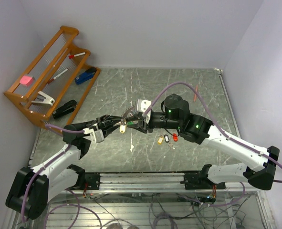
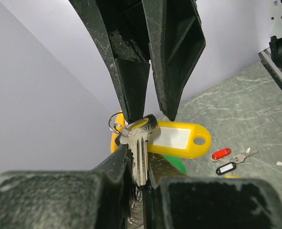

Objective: Put the keys on the keyring

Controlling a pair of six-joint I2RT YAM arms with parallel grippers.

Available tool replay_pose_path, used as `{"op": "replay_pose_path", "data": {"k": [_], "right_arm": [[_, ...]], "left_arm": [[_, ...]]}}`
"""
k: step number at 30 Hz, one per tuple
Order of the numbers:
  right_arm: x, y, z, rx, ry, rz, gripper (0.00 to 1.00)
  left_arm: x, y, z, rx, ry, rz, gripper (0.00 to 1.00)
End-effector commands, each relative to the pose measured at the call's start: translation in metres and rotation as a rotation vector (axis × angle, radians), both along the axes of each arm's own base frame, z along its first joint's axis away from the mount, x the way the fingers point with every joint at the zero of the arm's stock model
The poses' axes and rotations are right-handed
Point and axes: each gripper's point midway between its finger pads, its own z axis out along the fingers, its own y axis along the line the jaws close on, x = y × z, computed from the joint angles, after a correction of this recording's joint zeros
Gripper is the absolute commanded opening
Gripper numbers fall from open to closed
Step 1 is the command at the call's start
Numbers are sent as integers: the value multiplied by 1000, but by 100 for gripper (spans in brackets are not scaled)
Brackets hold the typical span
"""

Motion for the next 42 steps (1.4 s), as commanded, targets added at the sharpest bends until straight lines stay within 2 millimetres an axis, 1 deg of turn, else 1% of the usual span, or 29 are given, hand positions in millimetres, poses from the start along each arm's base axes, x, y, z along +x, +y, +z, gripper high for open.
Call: {"op": "replay_pose_path", "data": {"k": [1,13,25,27,29,30,32,35,37,38,42], "right_arm": [[7,4,3,23,-45,-11,30],[8,1,-6,-8,-63,-9,27],[4,-4,-14,-68,-106,27,26],[6,-5,-14,-69,-111,23,21],[7,-5,-13,-63,-117,15,9],[7,-5,-13,-60,-119,14,6],[7,-5,-12,-56,-123,14,4],[7,-5,-13,-64,-125,19,6],[7,-5,-16,-73,-119,20,12],[6,-5,-17,-72,-117,23,14],[3,-3,-22,-88,-113,35,16]], "left_arm": [[-18,-2,18,-16,-91,-50,7],[-30,-1,28,-20,-77,-93,7],[-44,0,33,-7,-71,-155,7],[-45,0,35,-11,-75,-155,7],[-46,1,37,-11,-78,-156,7],[-46,1,38,-12,-79,-155,7],[-46,1,39,-11,-79,-158,7],[-46,1,41,-15,-76,-156,7],[-46,1,41,-17,-75,-155,7],[-45,1,42,-18,-75,-154,7],[-46,0,44,-17,-77,-158,7]]}}
